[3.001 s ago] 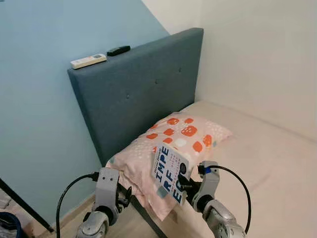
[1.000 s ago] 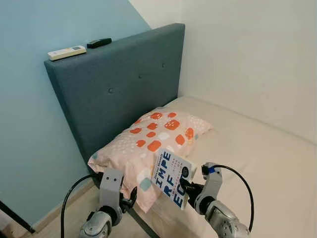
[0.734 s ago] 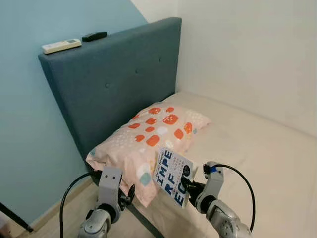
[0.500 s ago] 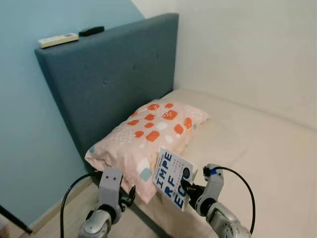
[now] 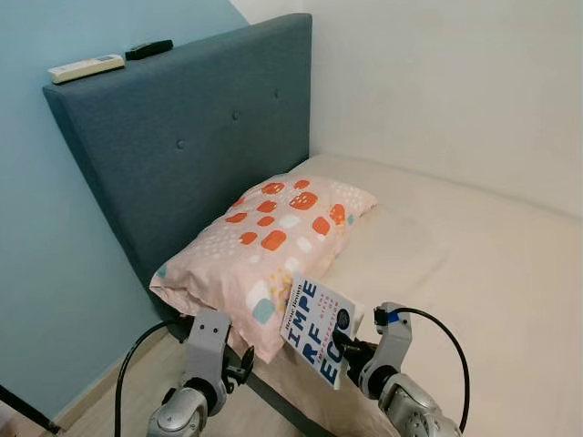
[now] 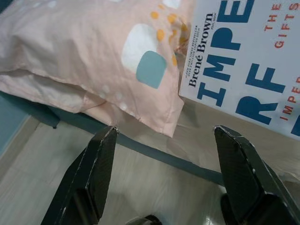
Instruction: Clean up the room
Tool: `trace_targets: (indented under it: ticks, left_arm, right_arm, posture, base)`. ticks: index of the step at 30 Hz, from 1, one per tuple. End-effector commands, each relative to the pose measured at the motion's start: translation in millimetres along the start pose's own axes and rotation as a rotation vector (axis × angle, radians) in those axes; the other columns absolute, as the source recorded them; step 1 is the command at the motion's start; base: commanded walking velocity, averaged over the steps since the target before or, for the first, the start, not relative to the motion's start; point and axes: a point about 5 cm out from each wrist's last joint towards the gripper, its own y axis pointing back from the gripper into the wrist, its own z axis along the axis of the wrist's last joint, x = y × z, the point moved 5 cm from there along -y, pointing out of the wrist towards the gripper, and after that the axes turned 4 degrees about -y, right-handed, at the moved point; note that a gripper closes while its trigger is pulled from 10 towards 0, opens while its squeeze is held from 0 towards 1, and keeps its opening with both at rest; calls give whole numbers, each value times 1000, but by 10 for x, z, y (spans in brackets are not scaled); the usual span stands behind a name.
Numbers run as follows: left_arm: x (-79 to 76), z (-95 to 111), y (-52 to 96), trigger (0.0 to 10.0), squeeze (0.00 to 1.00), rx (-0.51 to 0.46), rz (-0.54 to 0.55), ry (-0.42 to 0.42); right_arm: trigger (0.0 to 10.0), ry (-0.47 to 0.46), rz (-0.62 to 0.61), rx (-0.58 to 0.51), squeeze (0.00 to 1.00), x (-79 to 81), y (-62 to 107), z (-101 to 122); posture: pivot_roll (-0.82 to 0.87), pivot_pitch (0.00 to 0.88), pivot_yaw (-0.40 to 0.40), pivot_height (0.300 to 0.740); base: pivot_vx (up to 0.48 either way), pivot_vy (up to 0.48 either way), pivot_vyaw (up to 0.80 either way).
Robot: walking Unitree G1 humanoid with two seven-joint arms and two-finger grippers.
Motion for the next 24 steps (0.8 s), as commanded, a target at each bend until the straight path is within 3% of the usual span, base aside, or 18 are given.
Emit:
trace_targets:
  ticks: [1, 8, 24]
  left_arm:
    - [28, -45, 36, 10000, 0, 24, -2, -31]
    - [54, -97, 33, 10000, 0, 58, 10, -74]
    - [71, -130, 38, 10000, 0, 83, 21, -59]
  right_arm:
    - [10000, -18, 16, -28, 0, 51, 3, 43]
    - [10000, -21, 14, -26, 0, 56, -5, 38]
    - [10000, -19, 10, -22, 0, 53, -12, 43]
  posture:
    - [-1, 148, 49, 631]
    - [-1, 149, 50, 631]
    - [-1, 151, 46, 631]
  base:
    - [0, 0, 0]
    - [0, -381, 0]
    - [0, 0, 0]
